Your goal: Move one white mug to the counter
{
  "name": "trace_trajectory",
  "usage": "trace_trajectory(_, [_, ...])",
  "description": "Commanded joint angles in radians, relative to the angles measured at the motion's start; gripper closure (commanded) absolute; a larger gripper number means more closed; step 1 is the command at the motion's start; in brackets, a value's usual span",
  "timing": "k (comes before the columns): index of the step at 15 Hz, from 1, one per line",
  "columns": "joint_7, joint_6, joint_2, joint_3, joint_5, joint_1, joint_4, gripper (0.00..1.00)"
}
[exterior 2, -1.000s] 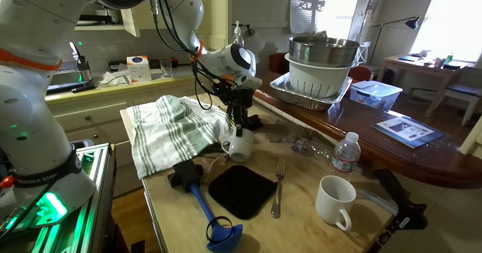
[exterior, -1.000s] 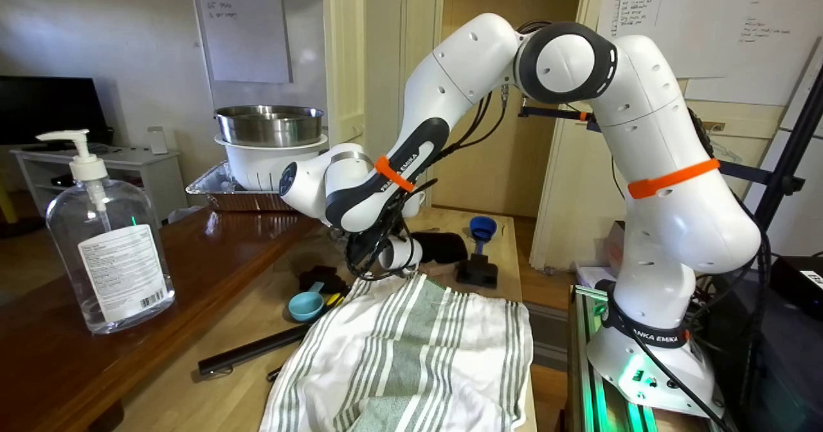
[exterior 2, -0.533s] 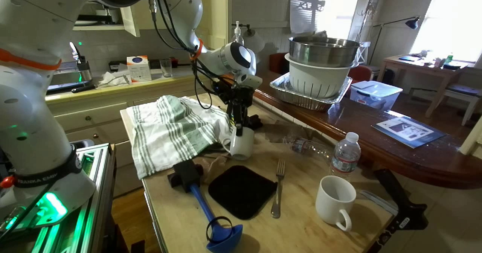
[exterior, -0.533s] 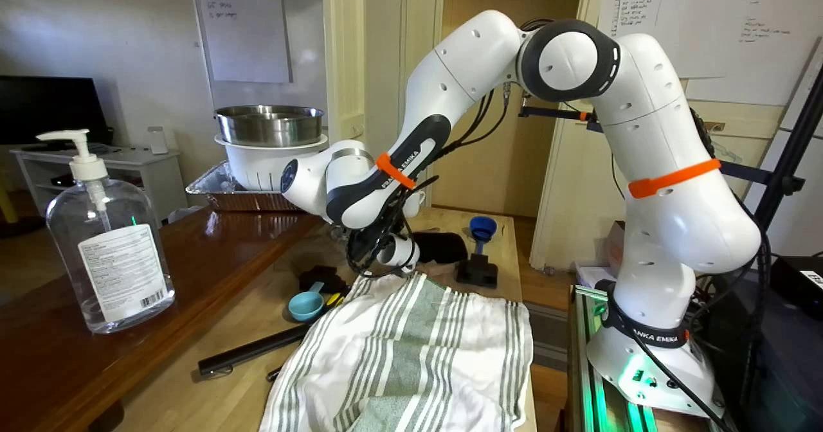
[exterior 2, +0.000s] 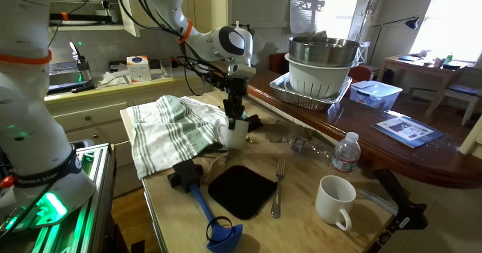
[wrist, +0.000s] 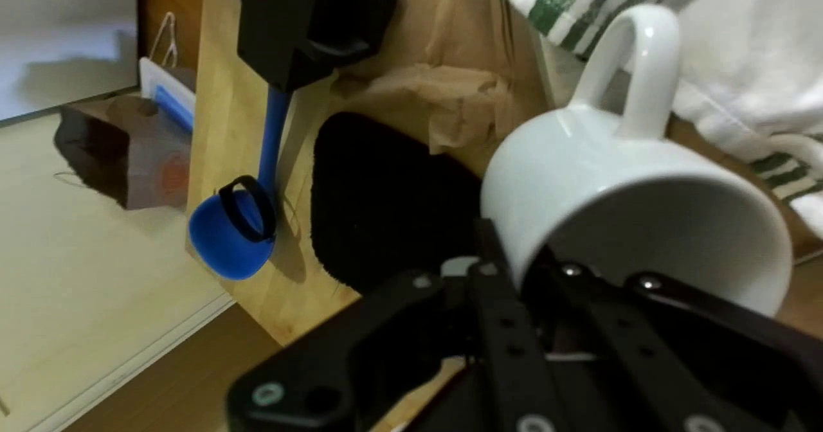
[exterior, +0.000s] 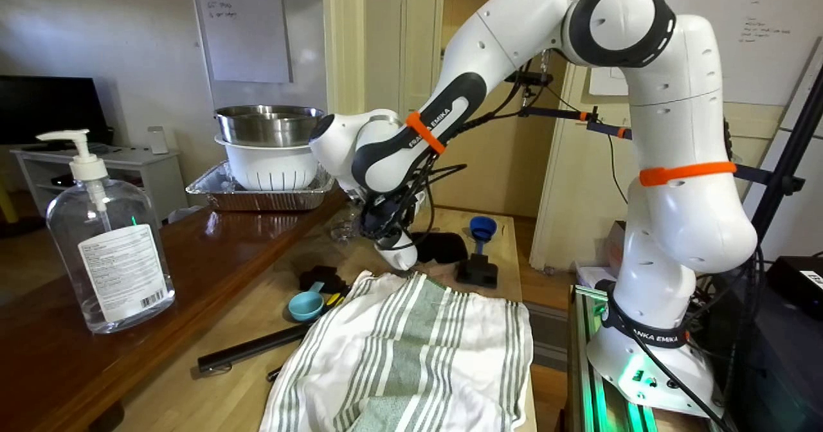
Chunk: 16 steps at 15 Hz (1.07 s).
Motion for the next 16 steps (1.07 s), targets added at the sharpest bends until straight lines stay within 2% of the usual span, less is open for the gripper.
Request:
trace_trajectory(1, [0.009, 0.184, -0.233, -0.021, 0.055, -0.049, -0.236, 0.97])
trace_trajectory(4, [0.000, 0.351, -0.353, -0.043, 0.043, -0.093, -0.359, 0.97])
trace_trajectory(8, [-0.011, 0.635, -0.413, -0.076, 0.003, -0.171, -0.459, 0.97])
trace_trajectory(10, [-0.050, 0.781, -0.422, -0.092, 0.060, -0.204, -0.497, 0.97])
trace_trajectory(12, [-0.109, 0.788, -0.446, -0.100, 0.176, -0.220, -0.509, 0.97])
trace_trajectory(14, [-0.178, 0.730, -0.489, -0.102, 0.313, -0.223, -0.491, 0.97])
trace_trajectory(16, [-0.186, 0.643, -0.540, -0.088, 0.370, -0.230, -0.447, 0.97])
